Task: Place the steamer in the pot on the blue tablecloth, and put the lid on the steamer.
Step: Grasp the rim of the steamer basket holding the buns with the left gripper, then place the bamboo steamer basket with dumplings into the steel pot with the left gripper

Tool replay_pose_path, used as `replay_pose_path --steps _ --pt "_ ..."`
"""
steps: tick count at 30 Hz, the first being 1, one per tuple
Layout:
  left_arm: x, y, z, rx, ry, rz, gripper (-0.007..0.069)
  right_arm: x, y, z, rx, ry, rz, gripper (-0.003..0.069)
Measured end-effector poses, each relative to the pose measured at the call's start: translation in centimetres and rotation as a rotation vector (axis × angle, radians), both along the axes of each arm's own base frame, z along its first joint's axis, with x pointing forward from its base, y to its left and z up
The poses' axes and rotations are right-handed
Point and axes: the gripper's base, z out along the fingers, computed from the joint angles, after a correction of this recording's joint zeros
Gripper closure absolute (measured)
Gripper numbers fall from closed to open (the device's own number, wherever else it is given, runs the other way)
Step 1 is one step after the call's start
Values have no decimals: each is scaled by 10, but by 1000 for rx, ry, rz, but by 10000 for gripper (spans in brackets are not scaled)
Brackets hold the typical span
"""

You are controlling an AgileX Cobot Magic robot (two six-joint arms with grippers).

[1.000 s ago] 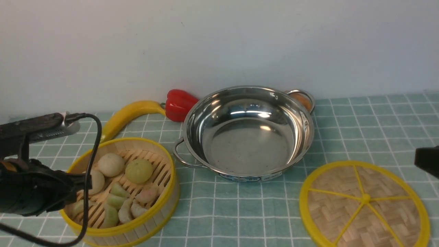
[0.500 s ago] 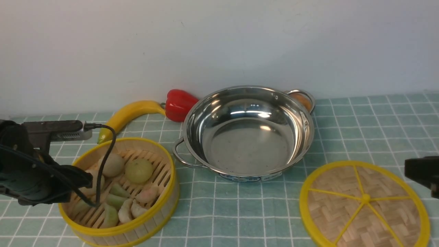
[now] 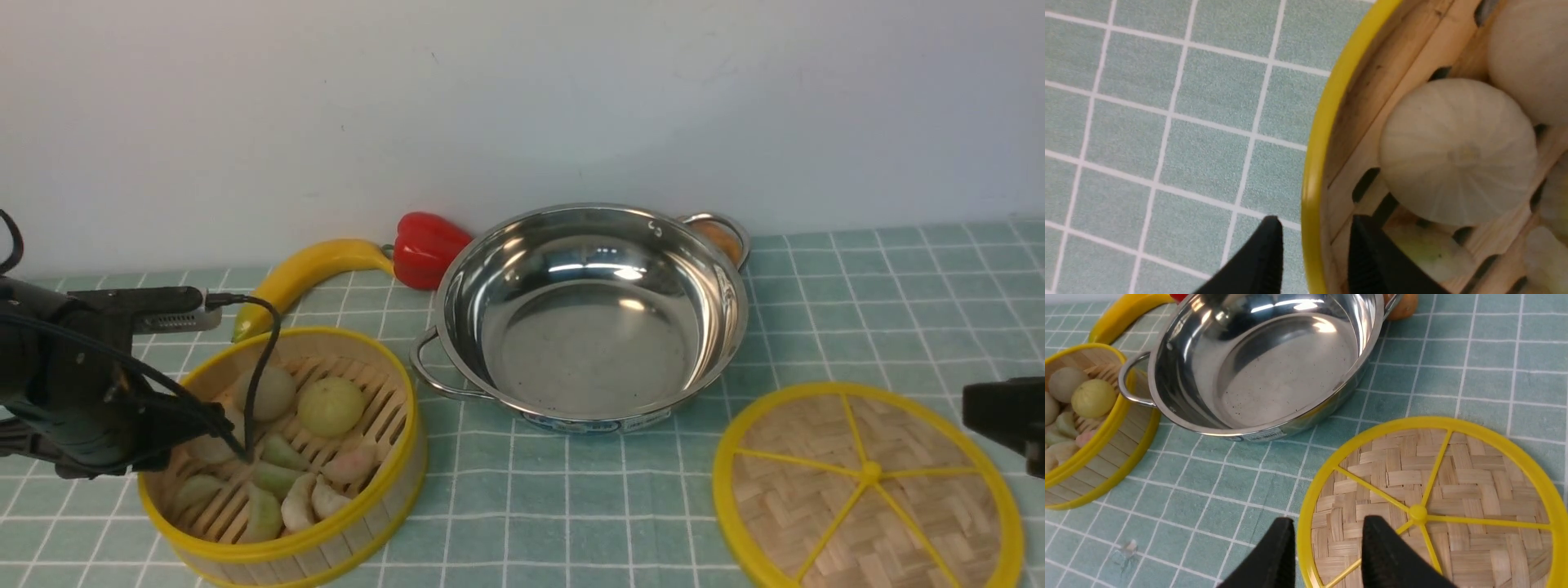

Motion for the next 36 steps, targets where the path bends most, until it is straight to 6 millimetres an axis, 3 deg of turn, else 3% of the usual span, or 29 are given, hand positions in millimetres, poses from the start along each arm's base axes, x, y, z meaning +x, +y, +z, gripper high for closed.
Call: replay_pose_path --steps 5,10,14,20,22,25,36 --pt "5 2 -16 20 21 -3 417 -1 0 -1 -1 11 5 410" --pt "10 4 -21 13 6 29 579 -2 1 -1 5 22 10 410" --pt "9 17 -19 14 9 77 578 -2 1 -2 4 30 13 410" --pt "-2 66 2 46 40 219 582 -4 2 -3 2 53 25 410" --pt "-12 91 23 26 16 286 585 -4 2 -4 2 59 28 410" --pt "-19 103 38 1 -11 277 584 -4 2 -4 3 60 28 410" --pt "-14 101 56 -108 -35 208 582 -4 2 -4 3 62 29 410"
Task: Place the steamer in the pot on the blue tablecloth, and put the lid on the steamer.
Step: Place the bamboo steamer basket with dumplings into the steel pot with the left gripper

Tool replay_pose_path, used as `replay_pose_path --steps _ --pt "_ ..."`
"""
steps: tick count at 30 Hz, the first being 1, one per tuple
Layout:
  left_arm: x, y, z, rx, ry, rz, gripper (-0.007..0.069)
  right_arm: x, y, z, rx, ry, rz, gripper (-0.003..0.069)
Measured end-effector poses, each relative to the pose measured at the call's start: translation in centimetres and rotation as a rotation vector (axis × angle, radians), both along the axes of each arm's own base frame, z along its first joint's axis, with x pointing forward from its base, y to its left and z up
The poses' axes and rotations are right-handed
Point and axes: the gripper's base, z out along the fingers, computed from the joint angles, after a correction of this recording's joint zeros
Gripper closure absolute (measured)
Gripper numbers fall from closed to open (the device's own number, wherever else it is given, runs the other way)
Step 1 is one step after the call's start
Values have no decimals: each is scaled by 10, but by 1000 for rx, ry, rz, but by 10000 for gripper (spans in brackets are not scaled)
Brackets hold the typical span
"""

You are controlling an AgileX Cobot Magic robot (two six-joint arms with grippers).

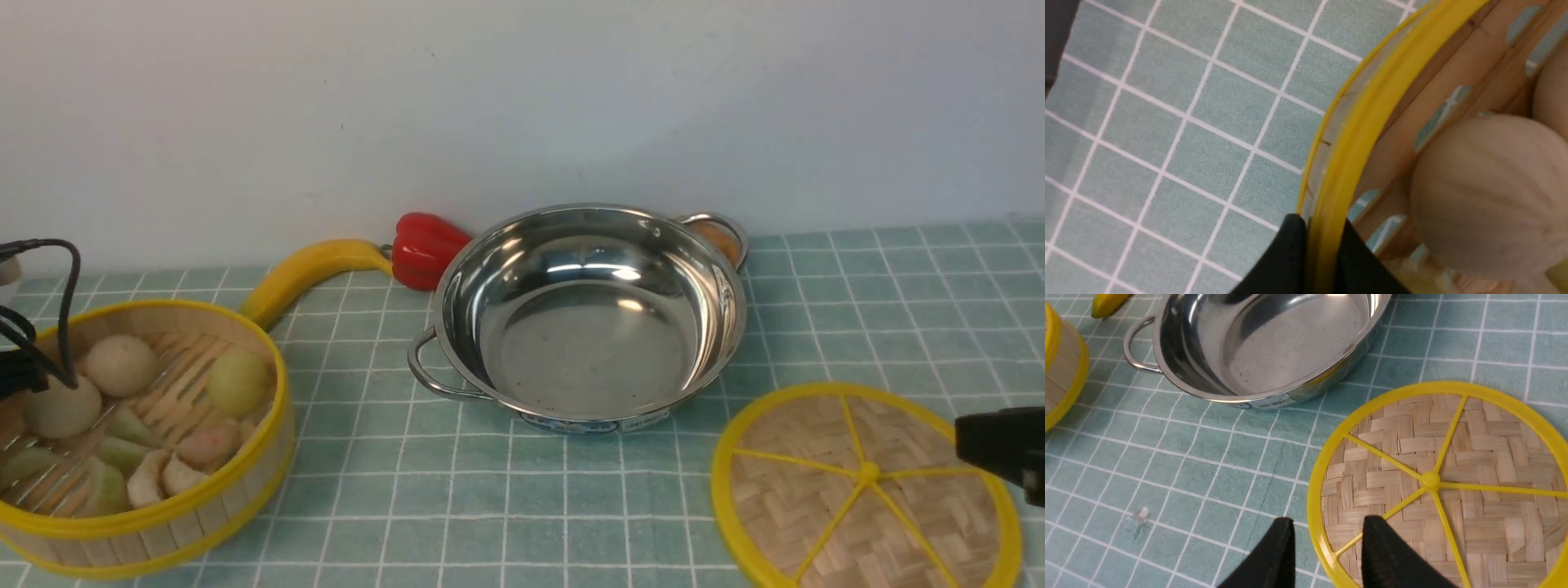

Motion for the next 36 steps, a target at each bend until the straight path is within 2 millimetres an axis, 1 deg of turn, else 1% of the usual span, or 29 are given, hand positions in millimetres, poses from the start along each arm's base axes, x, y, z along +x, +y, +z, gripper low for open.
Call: replay_pose_path --steps 2,3,4,5,6,7,8,9,11,12,14,15,17,18,20,22,23,24,25,27,30,31,32,34,36 --pt "4 2 13 8 6 -6 582 0 0 0 0 2 1 410" --pt "4 2 15 10 6 -7 582 0 0 0 0 2 1 410" --pt "10 2 28 20 -7 -20 582 0 0 0 -1 6 3 410" --pt "14 0 36 25 -15 -38 582 -1 0 -1 -1 11 6 410" --pt "13 0 36 23 -12 -40 582 -1 0 -1 -1 12 6 410" --pt "23 -9 52 31 -42 -96 582 -1 0 -1 -2 18 9 410" --pt "24 -11 53 29 -45 -102 582 -2 0 -1 -2 20 10 410" --pt "32 -22 63 26 -72 -151 582 -2 1 -1 -3 23 12 410" --pt "43 -40 76 18 -115 -219 582 -2 1 -2 -3 27 14 410" --pt "56 -63 86 -9 -158 -282 582 -2 1 -2 -4 30 15 410" --pt "71 -91 93 -48 -194 -349 582 -3 1 -2 -4 36 19 410" --pt "81 -112 95 -66 -210 -402 582 -3 1 -2 -5 40 20 410" --pt "93 -134 93 -88 -211 -450 582 -3 1 -3 -5 41 21 410" --pt "102 -152 91 -98 -212 -488 582 -3 1 -3 -5 42 22 410" --pt "115 -177 88 -111 -217 -538 582 -3 1 -3 -5 42 22 410" --pt "129 -203 78 -125 -208 -582 582 -3 1 -3 -5 43 22 410" --pt "131 -208 79 -127 -214 -590 582 -3 1 -3 -5 43 22 410" --pt "141 -226 70 -135 -204 -621 582 -3 1 -3 -5 45 23 410" --pt "142 -228 69 -137 -204 -624 582 -3 1 -3 -5 45 23 410" --pt "154 -251 58 -144 -198 -663 582 -4 1 -3 -6 49 25 410" --pt "164 -271 45 -152 -190 -692 582 -5 1 -4 -7 59 30 410" --pt "167 -275 41 -152 -186 -698 582 -5 1 -4 -7 62 32 410" --pt "171 -280 33 -155 -173 -701 582 -5 1 -4 -8 64 33 410" --pt "173 -283 26 -153 -164 -704 582 -5 1 -4 -8 65 33 410" --pt "180 -288 8 -149 -137 -700 582 -5 1 -4 -8 65 33 410"
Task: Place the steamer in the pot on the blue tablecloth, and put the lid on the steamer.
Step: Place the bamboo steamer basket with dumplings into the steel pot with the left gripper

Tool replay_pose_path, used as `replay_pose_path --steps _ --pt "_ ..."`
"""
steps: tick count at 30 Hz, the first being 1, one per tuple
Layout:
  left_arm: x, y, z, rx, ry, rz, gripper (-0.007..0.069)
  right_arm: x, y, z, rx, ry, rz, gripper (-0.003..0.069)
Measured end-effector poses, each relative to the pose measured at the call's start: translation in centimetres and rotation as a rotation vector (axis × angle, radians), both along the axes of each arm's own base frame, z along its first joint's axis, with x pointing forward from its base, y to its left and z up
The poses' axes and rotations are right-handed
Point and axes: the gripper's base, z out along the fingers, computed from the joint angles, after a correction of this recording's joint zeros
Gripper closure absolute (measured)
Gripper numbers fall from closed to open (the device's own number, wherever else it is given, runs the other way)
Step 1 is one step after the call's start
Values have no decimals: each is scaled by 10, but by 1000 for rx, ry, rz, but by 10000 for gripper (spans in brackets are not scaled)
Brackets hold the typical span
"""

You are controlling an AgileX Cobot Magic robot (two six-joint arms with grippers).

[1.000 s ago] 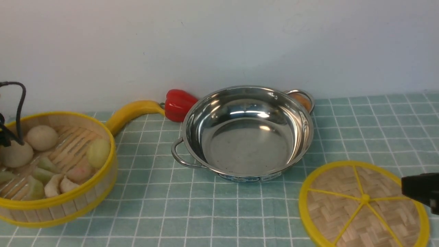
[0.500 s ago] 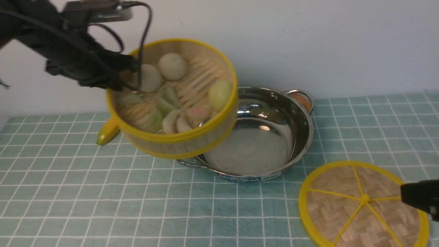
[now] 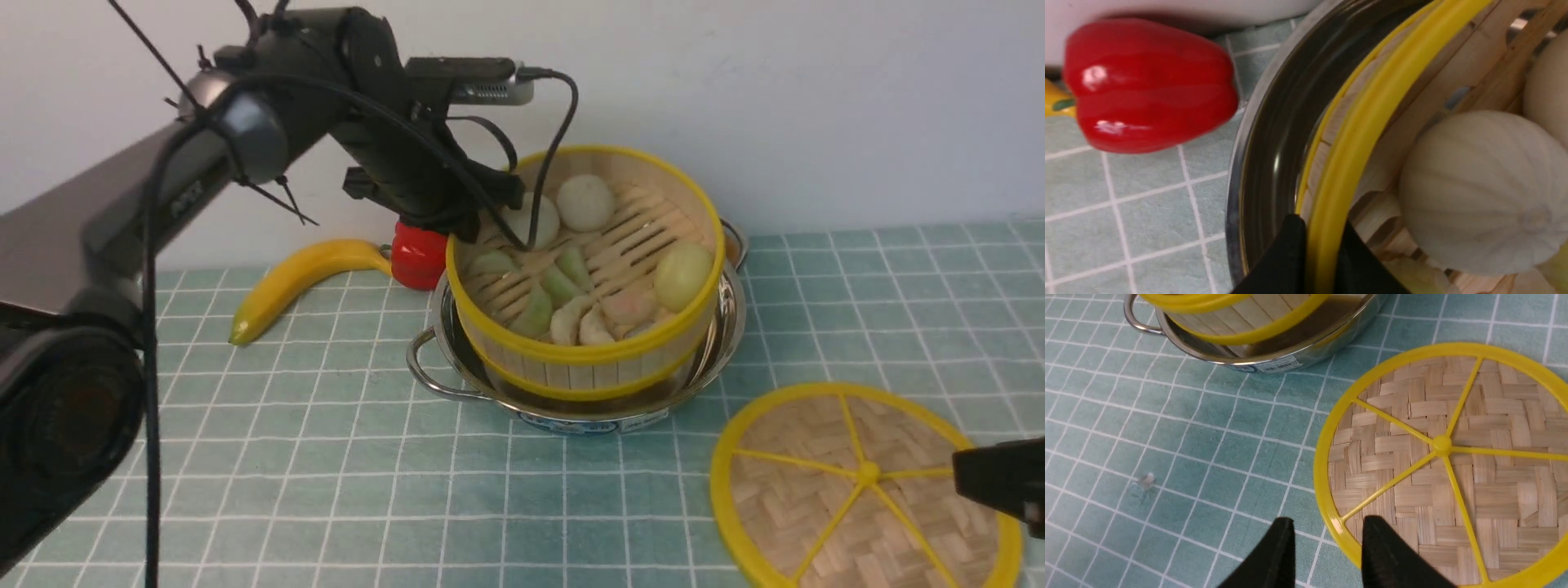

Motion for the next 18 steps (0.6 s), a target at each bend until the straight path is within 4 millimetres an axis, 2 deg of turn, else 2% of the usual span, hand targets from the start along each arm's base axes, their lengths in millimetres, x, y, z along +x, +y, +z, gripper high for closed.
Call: replay_pose_path --steps 11,18 --pt "18 -4 -58 18 32 15 582 0 0 0 0 1 0 410" --pt "22 -6 -66 6 23 20 579 0 0 0 1 3 1 410"
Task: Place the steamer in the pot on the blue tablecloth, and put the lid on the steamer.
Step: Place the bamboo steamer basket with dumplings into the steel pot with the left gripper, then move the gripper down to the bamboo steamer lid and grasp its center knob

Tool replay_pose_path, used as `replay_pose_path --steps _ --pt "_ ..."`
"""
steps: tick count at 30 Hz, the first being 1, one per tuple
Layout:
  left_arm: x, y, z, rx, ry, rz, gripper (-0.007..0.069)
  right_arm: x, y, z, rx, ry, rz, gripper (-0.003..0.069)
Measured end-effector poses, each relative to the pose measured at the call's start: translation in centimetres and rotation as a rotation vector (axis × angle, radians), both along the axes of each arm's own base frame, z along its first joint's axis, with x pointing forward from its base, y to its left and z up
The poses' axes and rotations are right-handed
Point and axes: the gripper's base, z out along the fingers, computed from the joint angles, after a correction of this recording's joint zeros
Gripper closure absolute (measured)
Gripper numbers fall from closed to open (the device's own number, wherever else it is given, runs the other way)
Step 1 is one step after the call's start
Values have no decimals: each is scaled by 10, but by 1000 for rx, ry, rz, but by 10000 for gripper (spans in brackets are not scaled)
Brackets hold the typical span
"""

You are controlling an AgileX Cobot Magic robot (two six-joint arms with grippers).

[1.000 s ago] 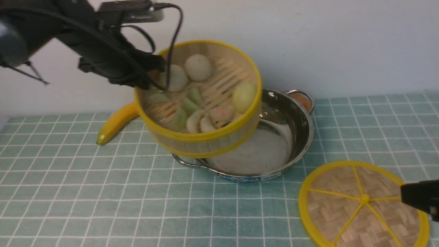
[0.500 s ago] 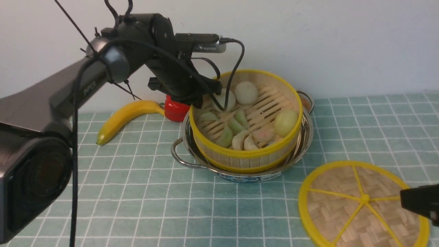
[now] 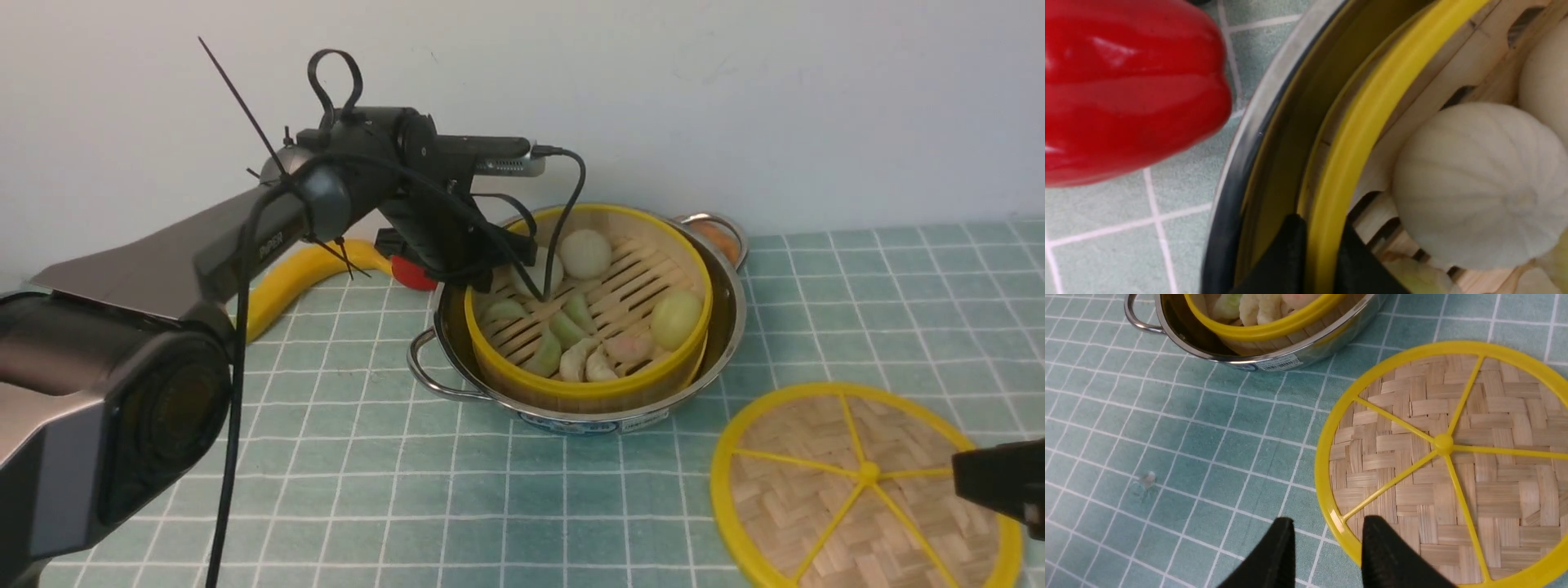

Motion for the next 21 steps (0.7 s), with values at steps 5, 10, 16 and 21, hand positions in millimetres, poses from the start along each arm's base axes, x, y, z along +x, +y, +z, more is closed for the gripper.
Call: replay_pose_path --steps 5,10,16,21 --pt "0 -1 2 -3 -5 -25 534 0 1 0 16 7 1 410" --pt "-3 0 22 -15 -40 -27 398 -1 3 1 57 16 -1 410" --pt "-12 10 87 -14 -171 -29 263 0 8 5 134 4 -7 410" --pt "-41 21 152 10 -222 -46 223 7 13 12 189 -65 36 410"
